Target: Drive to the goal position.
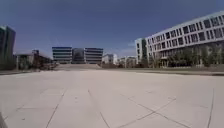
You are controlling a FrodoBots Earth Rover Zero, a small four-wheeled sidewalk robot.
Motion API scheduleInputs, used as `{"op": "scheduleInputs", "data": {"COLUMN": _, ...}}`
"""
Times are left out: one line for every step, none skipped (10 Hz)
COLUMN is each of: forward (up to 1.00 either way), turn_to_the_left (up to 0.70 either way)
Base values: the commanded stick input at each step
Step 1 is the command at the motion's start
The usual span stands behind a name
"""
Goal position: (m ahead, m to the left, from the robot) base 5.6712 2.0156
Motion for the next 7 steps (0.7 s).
{"op": "scheduleInputs", "data": {"forward": 0.09, "turn_to_the_left": -0.05}}
{"op": "scheduleInputs", "data": {"forward": 0.09, "turn_to_the_left": -0.05}}
{"op": "scheduleInputs", "data": {"forward": 0.09, "turn_to_the_left": -0.05}}
{"op": "scheduleInputs", "data": {"forward": 0.09, "turn_to_the_left": -0.05}}
{"op": "scheduleInputs", "data": {"forward": 0.09, "turn_to_the_left": -0.05}}
{"op": "scheduleInputs", "data": {"forward": 0.09, "turn_to_the_left": -0.05}}
{"op": "scheduleInputs", "data": {"forward": 0.09, "turn_to_the_left": -0.05}}
